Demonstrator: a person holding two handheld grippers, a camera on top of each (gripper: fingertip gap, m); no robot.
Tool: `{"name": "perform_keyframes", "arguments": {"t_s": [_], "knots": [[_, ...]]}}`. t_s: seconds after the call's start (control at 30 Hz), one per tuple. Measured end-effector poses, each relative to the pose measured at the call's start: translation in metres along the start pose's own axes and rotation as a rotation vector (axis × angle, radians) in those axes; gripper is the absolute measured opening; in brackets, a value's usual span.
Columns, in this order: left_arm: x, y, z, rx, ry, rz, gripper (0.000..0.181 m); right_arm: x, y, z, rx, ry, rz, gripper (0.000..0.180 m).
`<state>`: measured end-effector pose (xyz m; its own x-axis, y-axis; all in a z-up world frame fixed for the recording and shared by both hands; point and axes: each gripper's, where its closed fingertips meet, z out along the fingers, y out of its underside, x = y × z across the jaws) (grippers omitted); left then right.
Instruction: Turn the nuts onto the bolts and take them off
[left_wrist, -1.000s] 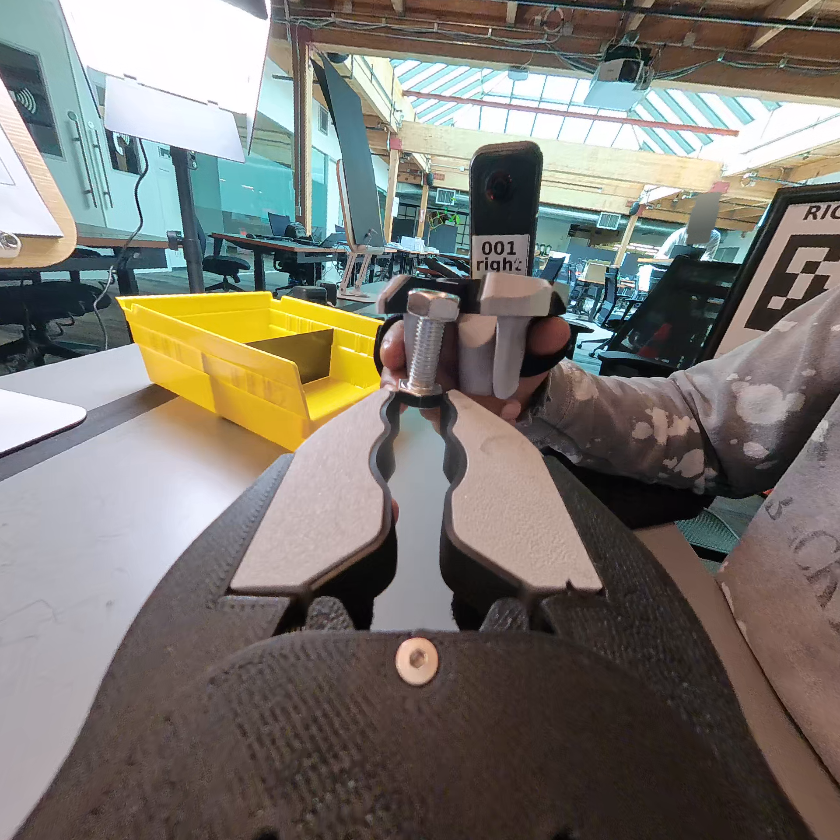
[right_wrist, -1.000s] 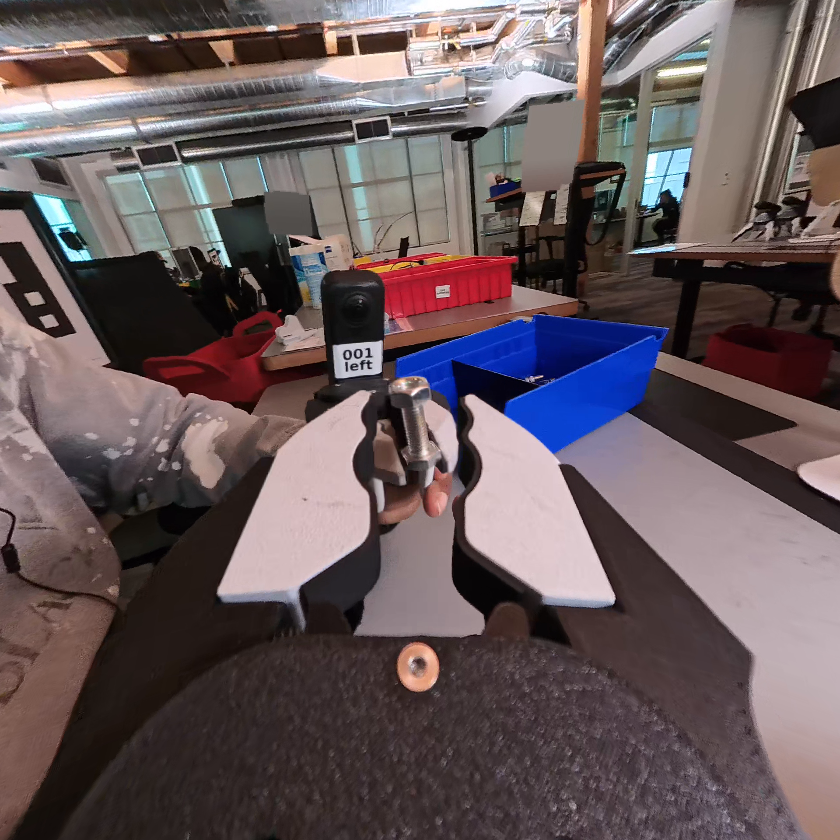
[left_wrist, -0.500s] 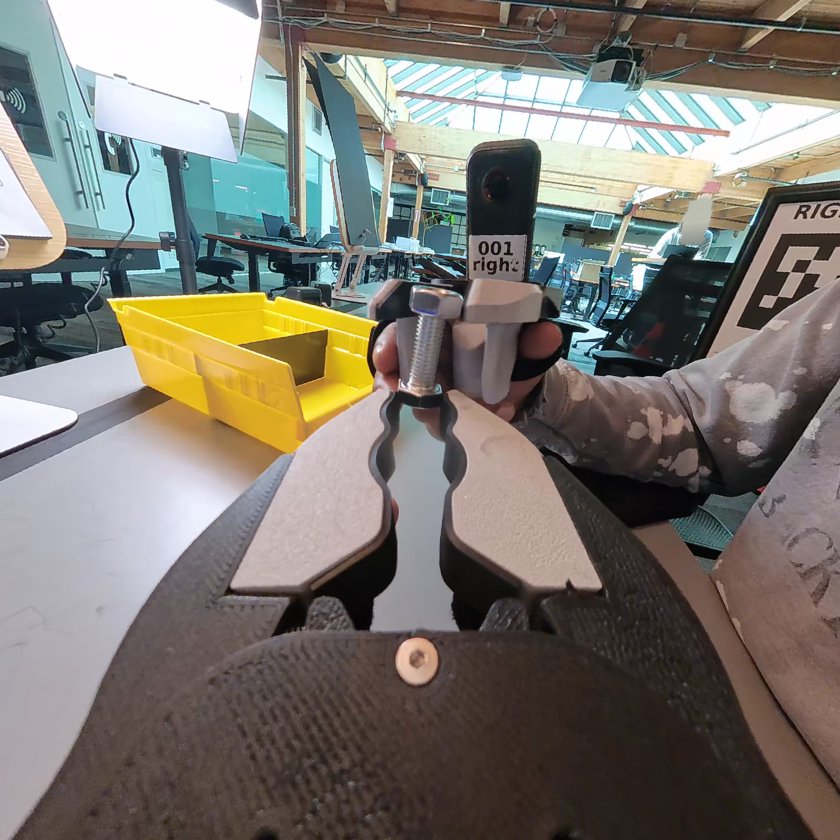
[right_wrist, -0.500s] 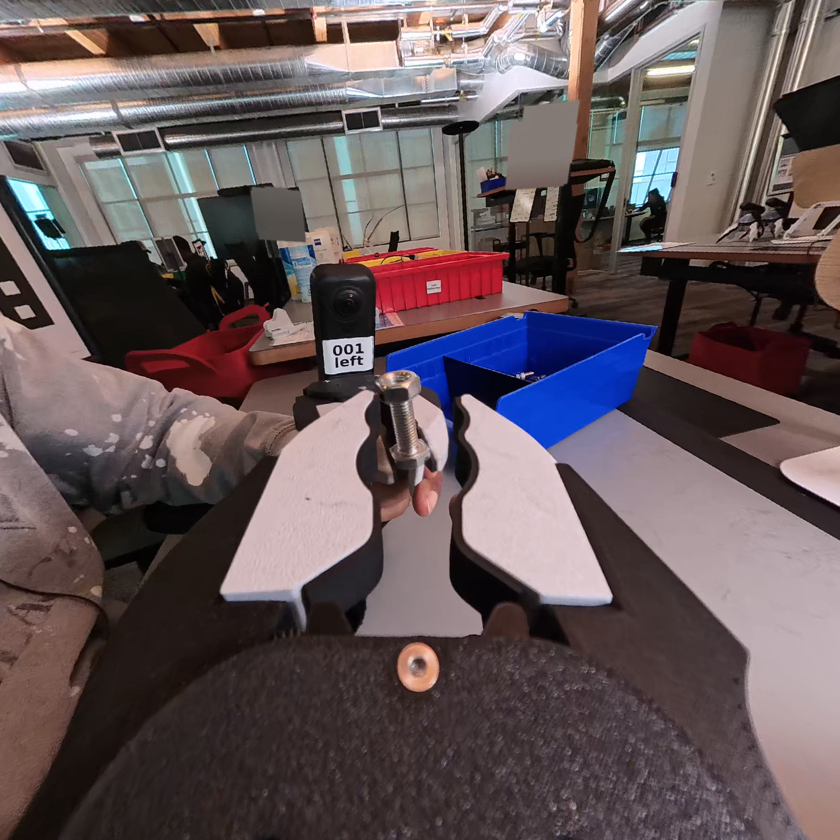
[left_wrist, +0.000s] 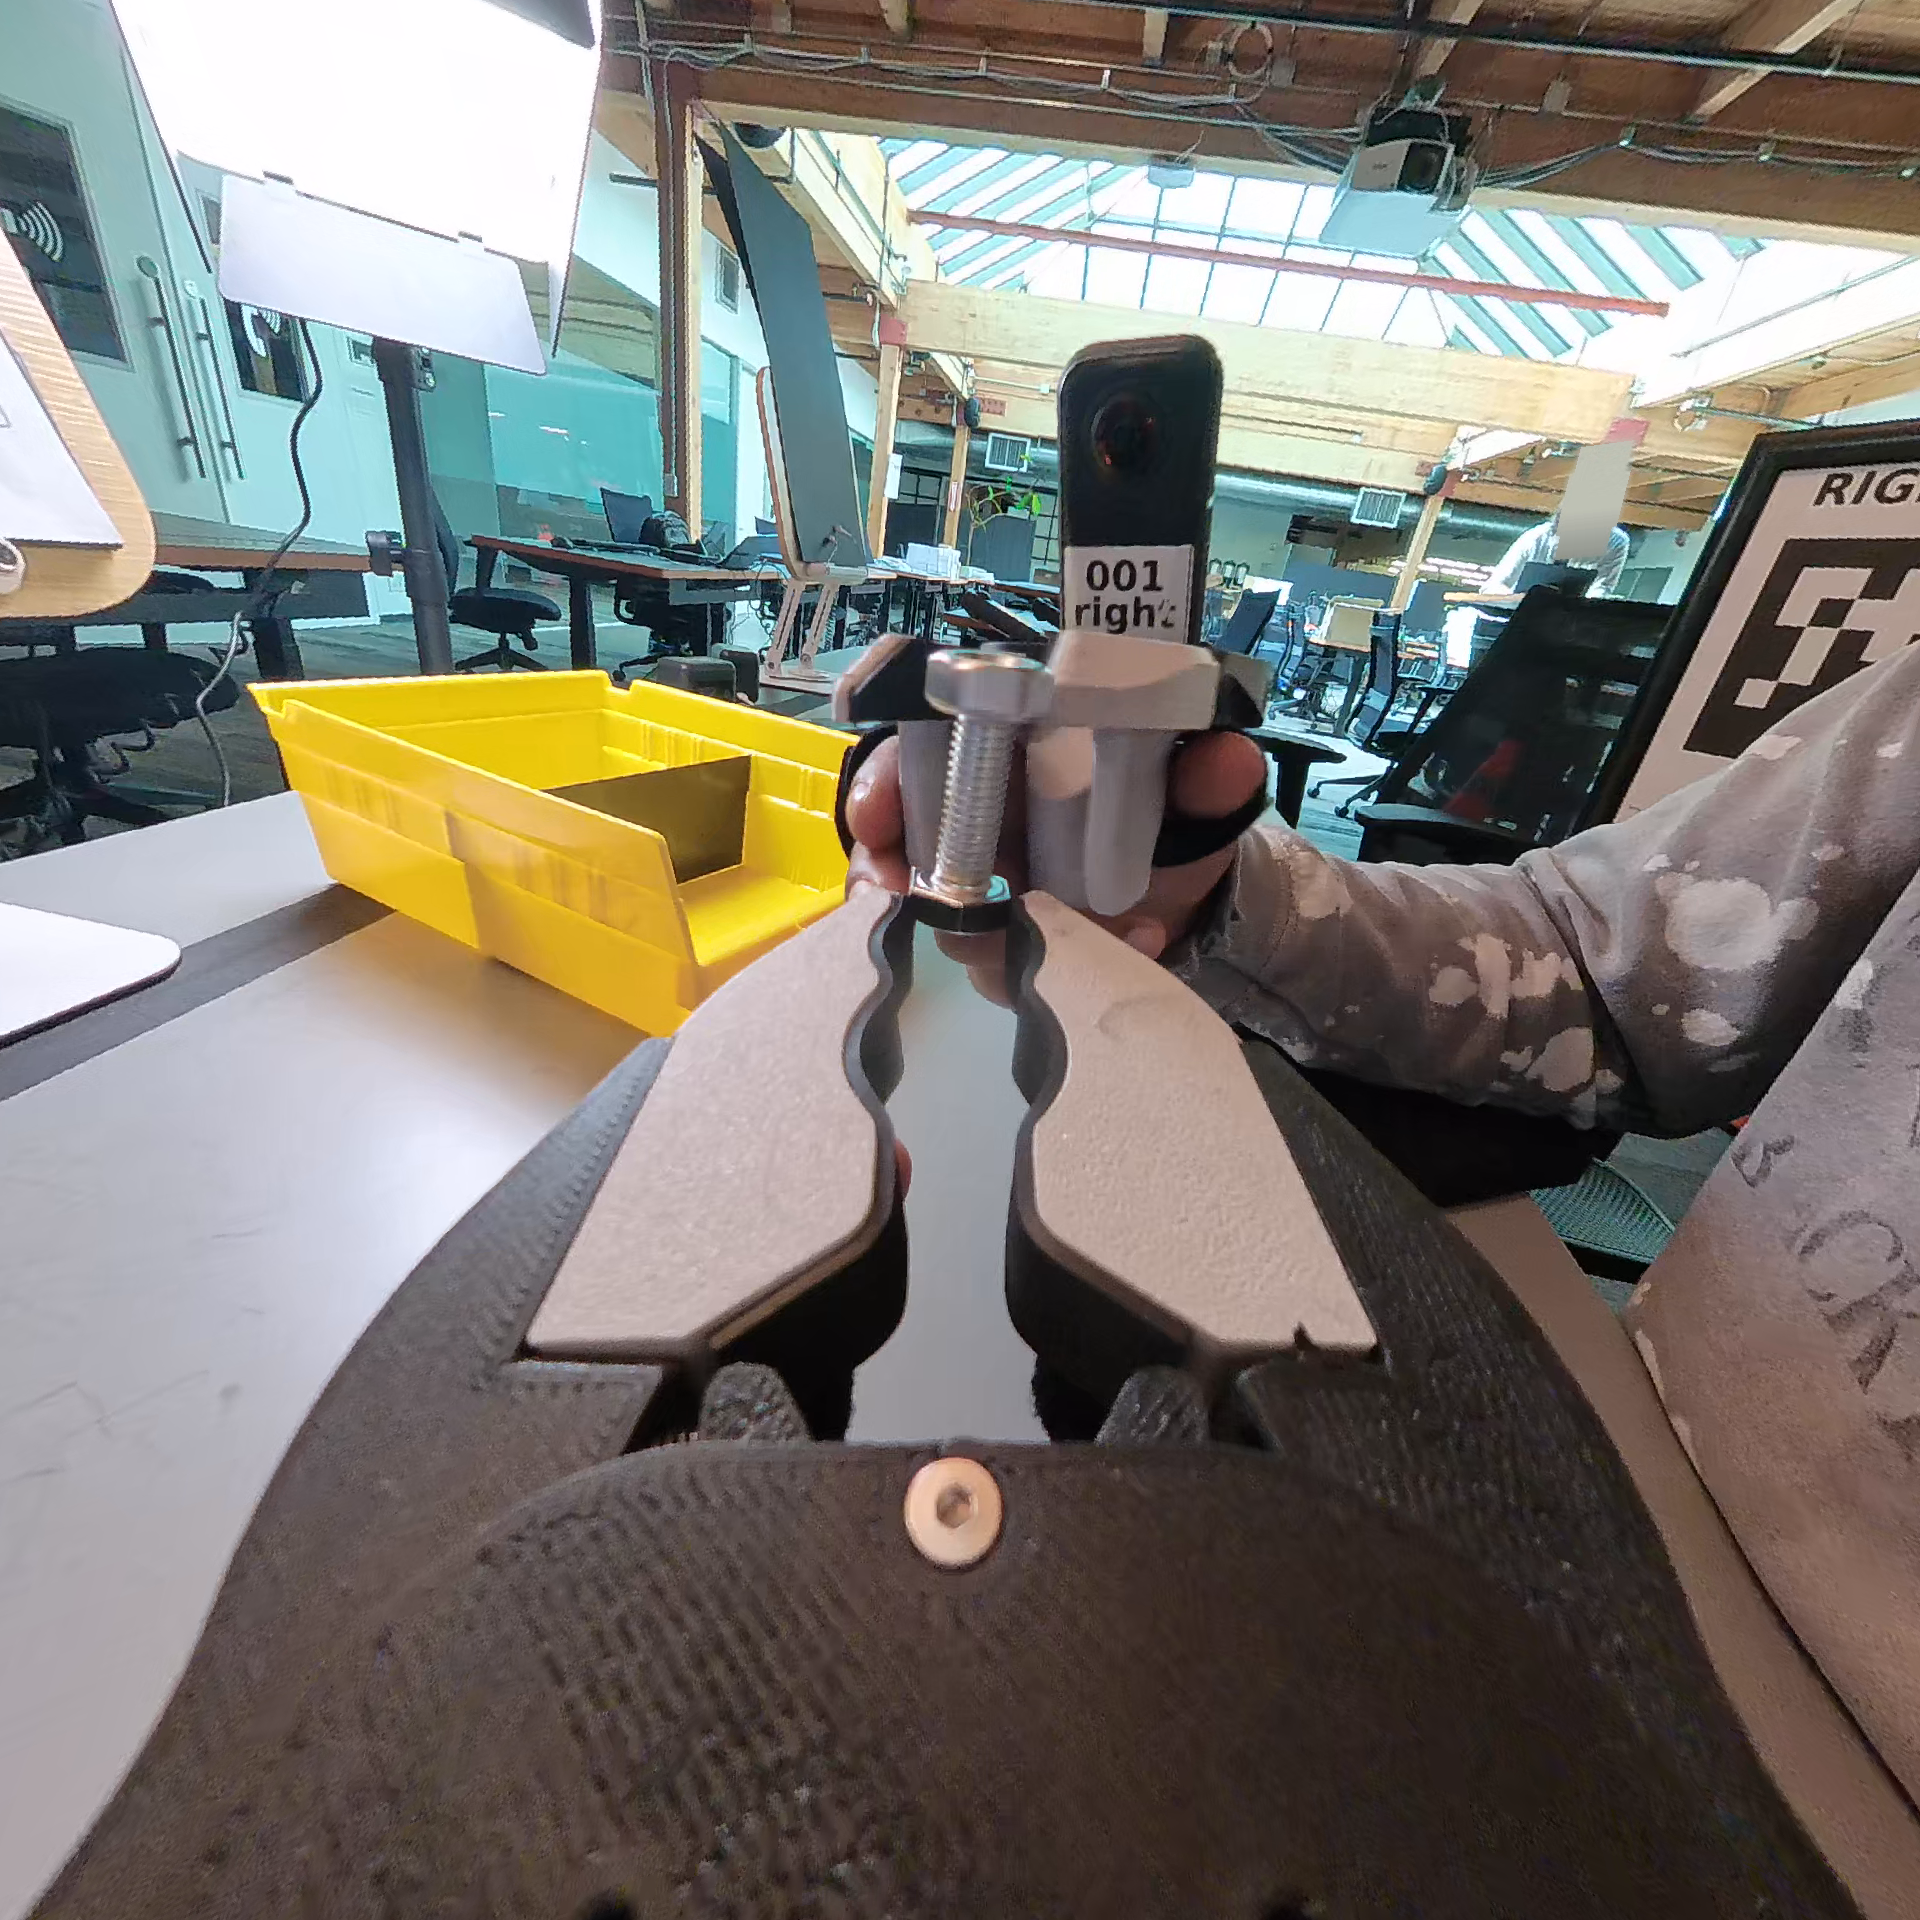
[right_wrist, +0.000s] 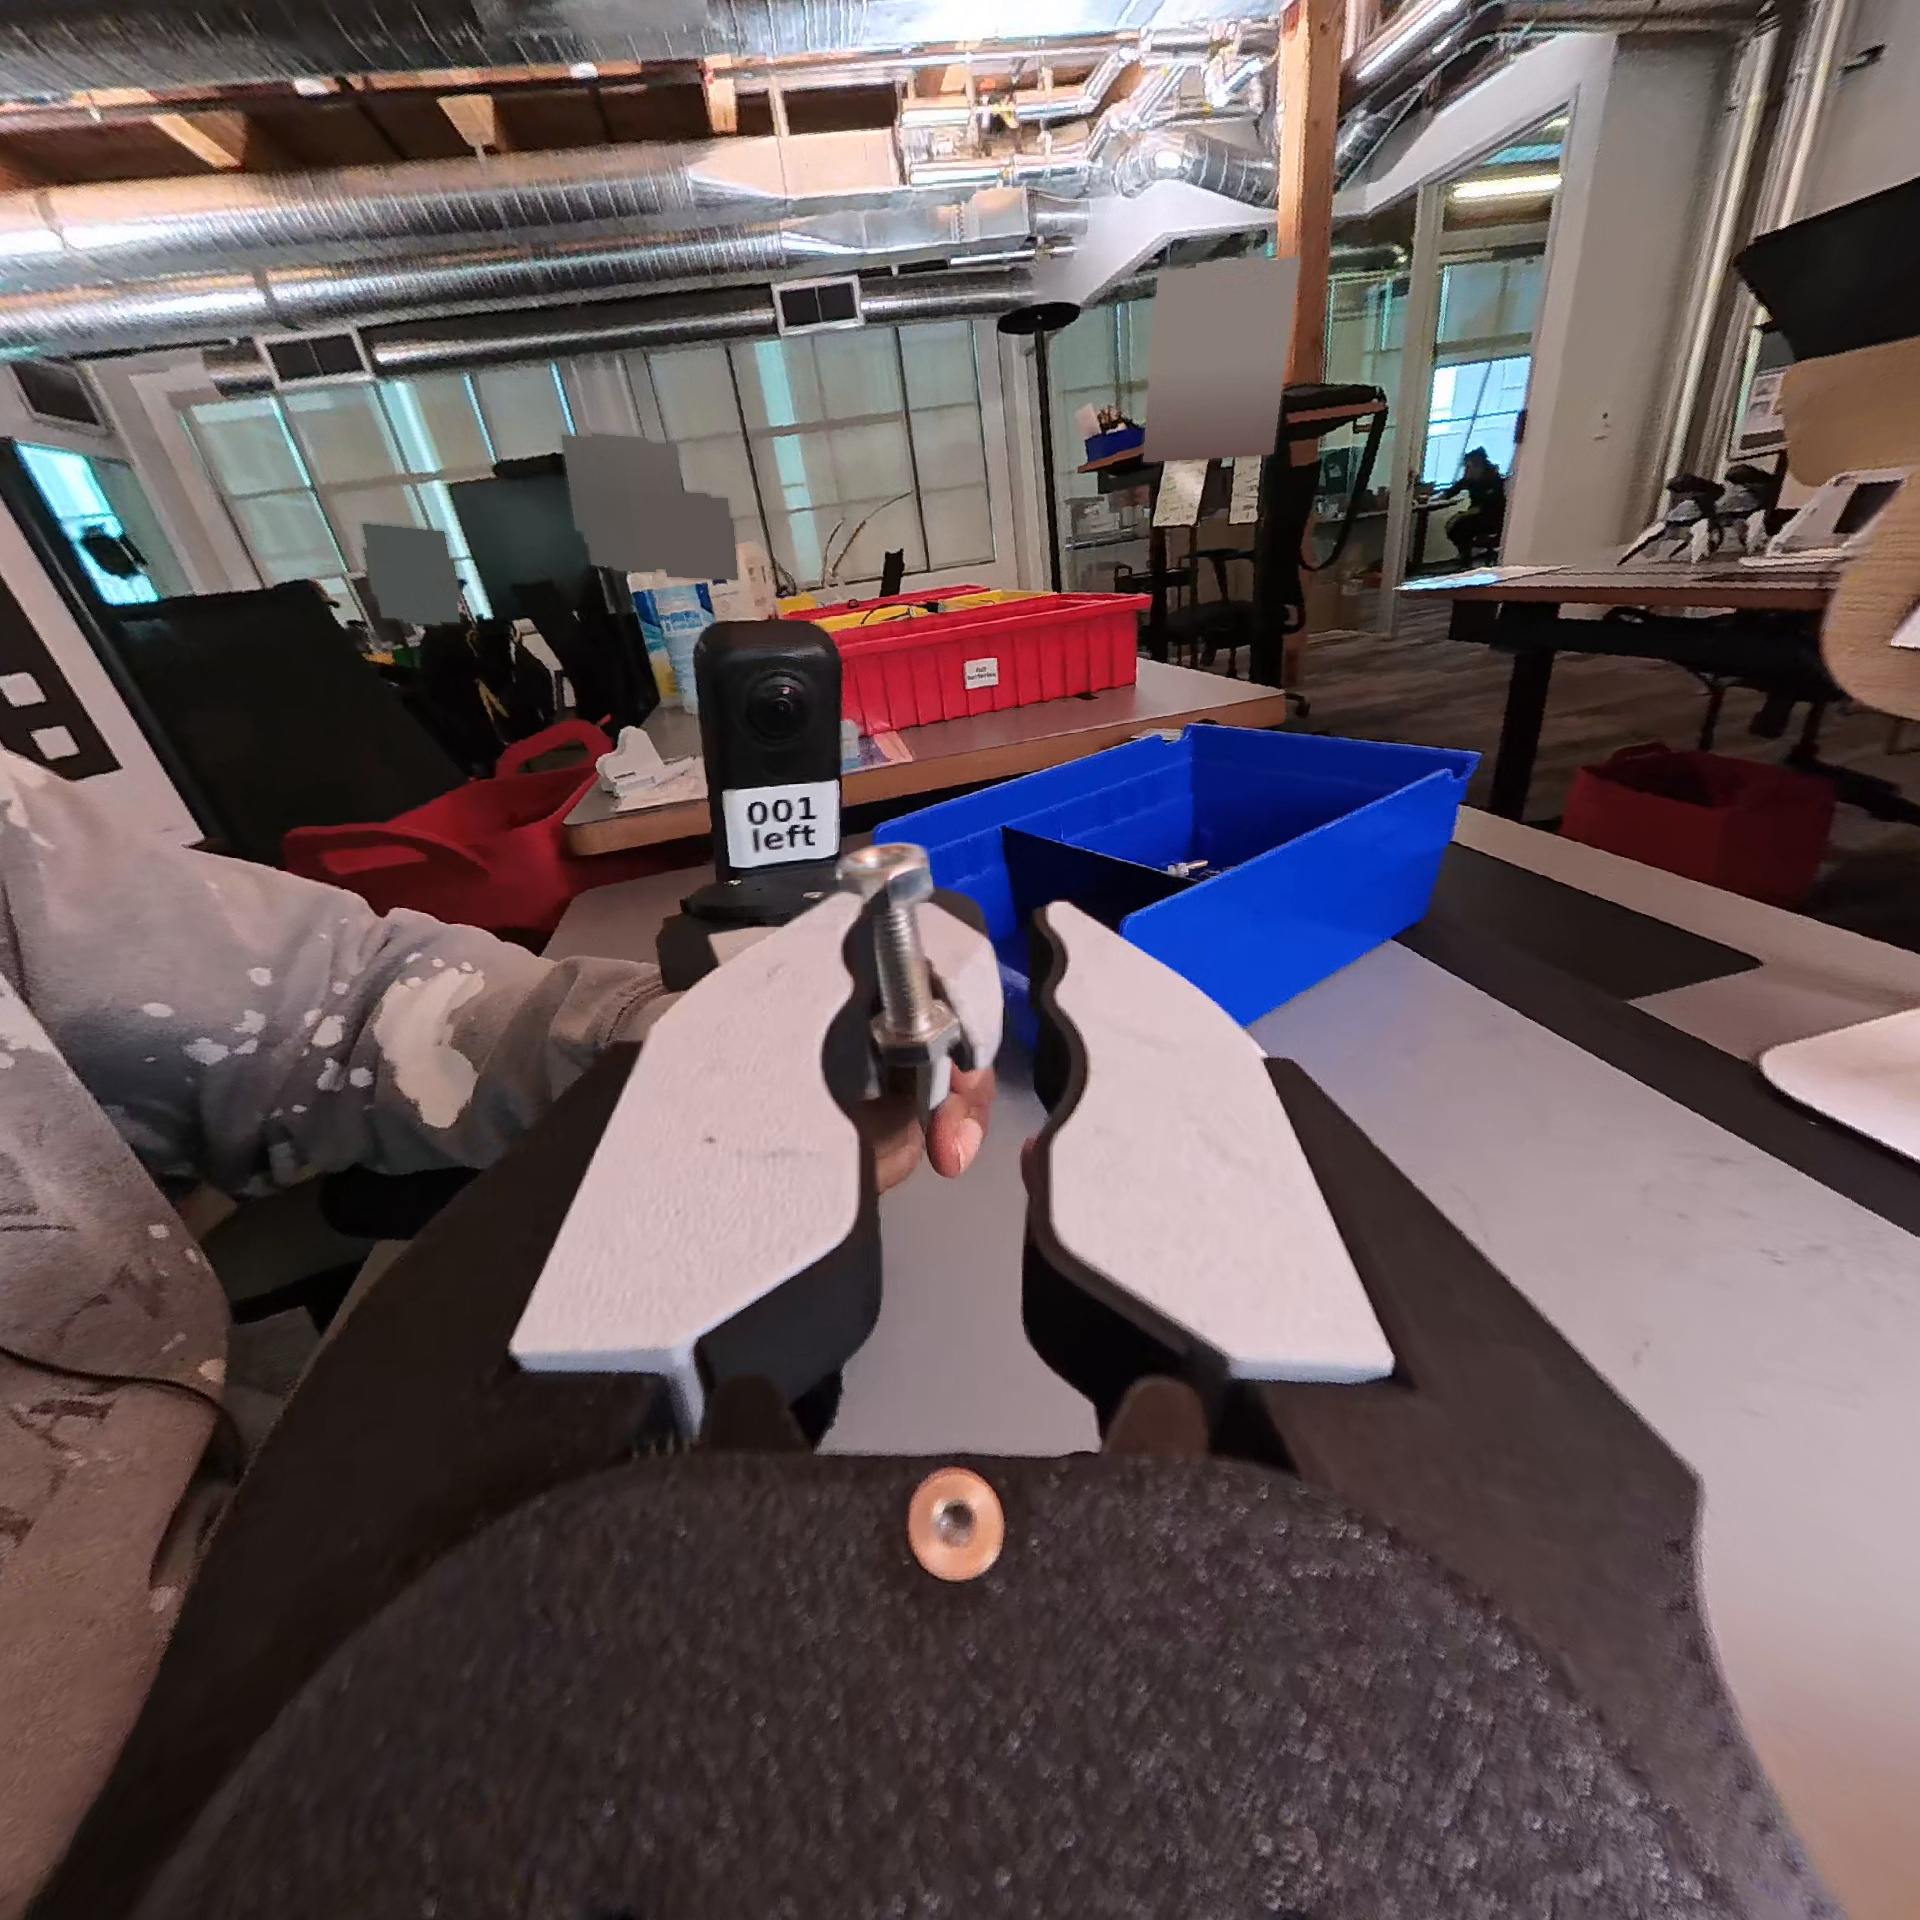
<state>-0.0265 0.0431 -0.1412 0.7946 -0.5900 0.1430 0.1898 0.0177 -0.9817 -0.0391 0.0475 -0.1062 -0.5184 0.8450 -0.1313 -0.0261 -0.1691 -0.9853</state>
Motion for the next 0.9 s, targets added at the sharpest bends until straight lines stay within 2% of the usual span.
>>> {"name": "perform_keyframes", "arguments": {"t_s": [0.07, 0.37, 0.47, 0.57, 0.7, 0.9], "knots": [[-0.001, -0.002, -0.001, 0.006, -0.004, -0.002, 0.018, 0.006, -0.005, -0.005, 0.029, 0.014, 0.01, 0.019], [-0.001, 0.009, 0.002, -0.046, -0.003, -0.01, 0.018, -0.01, 0.005, 0.005, -0.035, -0.024, -0.055, 0.03], [0.002, 0.012, 0.004, -0.059, 0.009, -0.013, 0.018, -0.01, 0.009, 0.006, -0.057, -0.013, -0.077, 0.019], [0.005, 0.013, 0.004, -0.061, 0.042, -0.031, 0.018, -0.012, 0.009, 0.003, -0.071, -0.041, -0.087, 0.018], [0.02, 0.013, 0.004, -0.052, 0.178, -0.11, 0.018, -0.024, 0.009, -0.004, -0.087, -0.143, -0.088, 0.018], [0.057, 0.017, -0.001, -0.083, 0.49, -0.302, 0.018, -0.056, 0.012, -0.017, -0.135, -0.366, -0.059, 0.018]]}}
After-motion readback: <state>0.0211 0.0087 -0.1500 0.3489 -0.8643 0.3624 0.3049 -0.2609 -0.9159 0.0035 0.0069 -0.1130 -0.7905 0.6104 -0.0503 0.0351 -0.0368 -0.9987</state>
